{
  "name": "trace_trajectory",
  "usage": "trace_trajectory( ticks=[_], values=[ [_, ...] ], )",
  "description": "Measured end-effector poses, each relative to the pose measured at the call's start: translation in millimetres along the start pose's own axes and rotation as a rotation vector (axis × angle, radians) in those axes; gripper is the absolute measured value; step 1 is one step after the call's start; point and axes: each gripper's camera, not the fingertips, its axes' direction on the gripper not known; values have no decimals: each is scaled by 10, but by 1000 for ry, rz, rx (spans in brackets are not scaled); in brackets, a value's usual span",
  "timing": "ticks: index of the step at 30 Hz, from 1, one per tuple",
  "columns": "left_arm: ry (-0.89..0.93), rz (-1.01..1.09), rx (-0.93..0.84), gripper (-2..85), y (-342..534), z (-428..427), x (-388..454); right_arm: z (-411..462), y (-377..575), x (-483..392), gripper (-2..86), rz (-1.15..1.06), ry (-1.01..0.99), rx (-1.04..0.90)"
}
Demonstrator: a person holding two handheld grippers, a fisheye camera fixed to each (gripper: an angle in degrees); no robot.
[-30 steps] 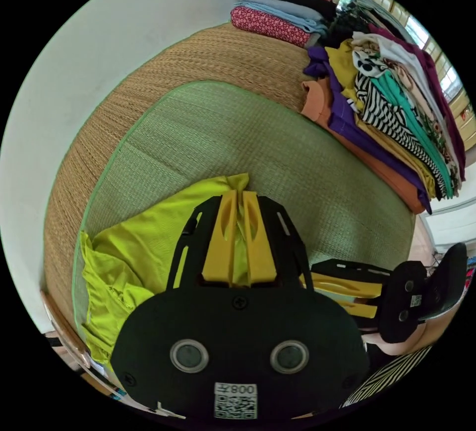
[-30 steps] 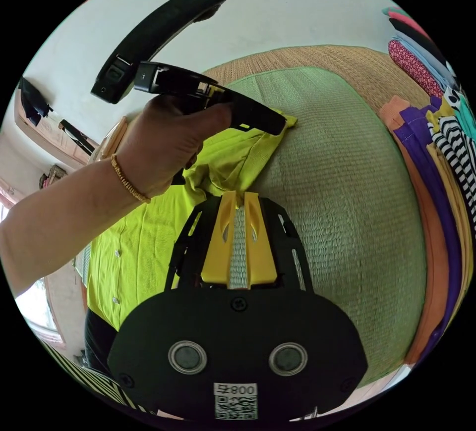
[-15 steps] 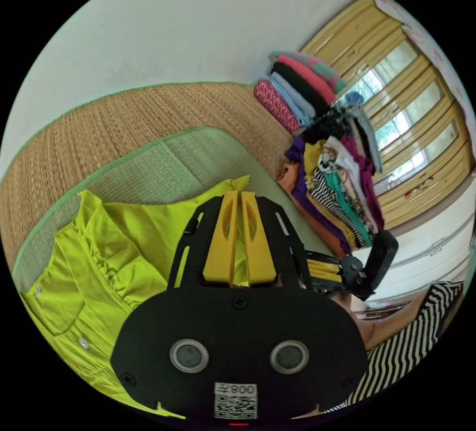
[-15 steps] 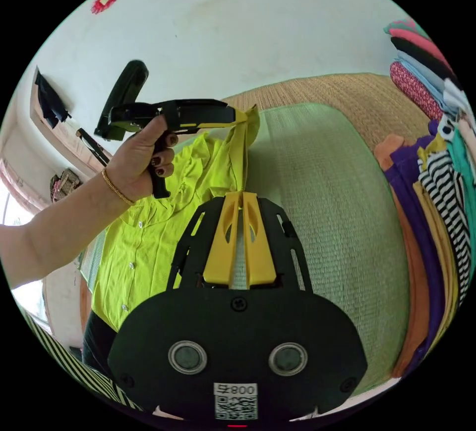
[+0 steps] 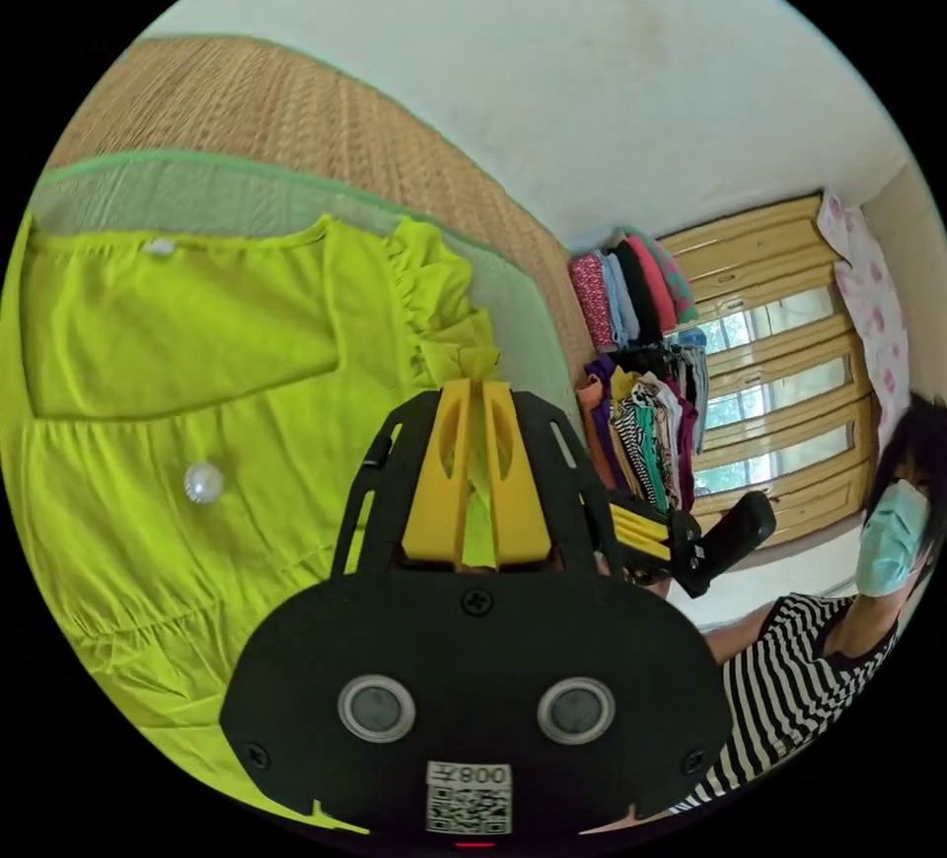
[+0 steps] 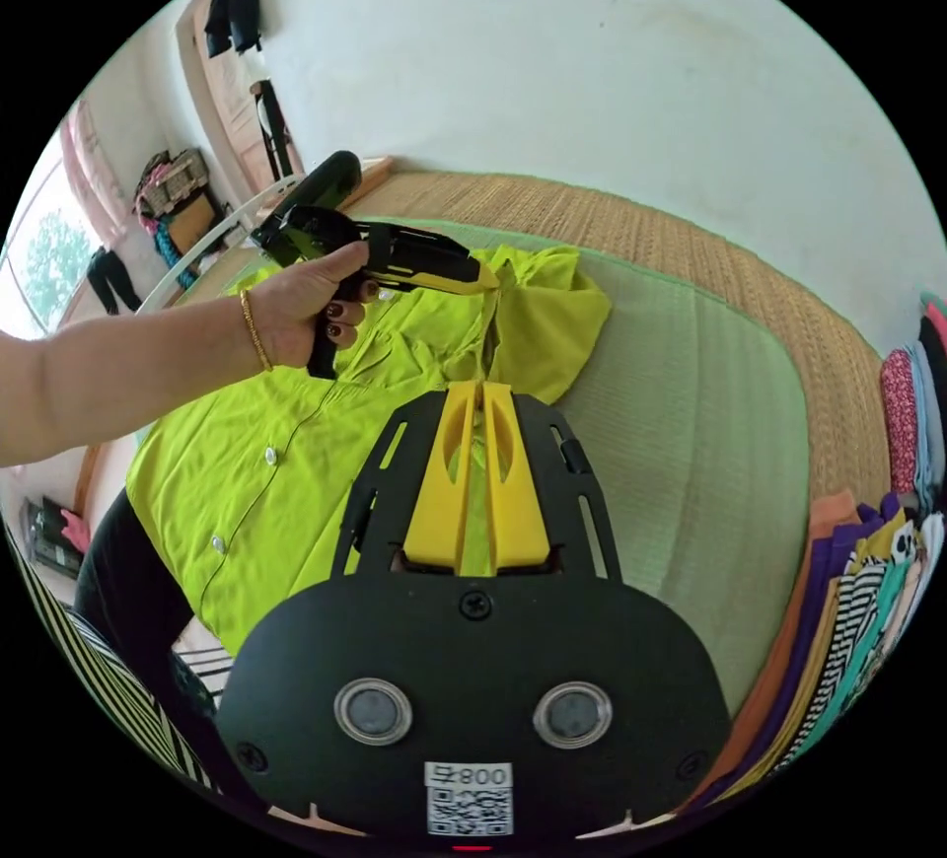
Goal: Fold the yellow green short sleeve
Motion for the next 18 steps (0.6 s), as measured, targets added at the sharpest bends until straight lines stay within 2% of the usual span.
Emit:
trace_trajectory(
  ticks=[4,12,18],
  values=[
    [-9,-26,34,64,7,-193,-212,420,2,-107,7,5,-15,-111],
    [-161,178,84,78,-275,-414,174,425,127,152,5,109,-190,-59],
    [-214,333,-84,78,-598,147,567,366,13,324,3,102,-234,-2]
  ],
)
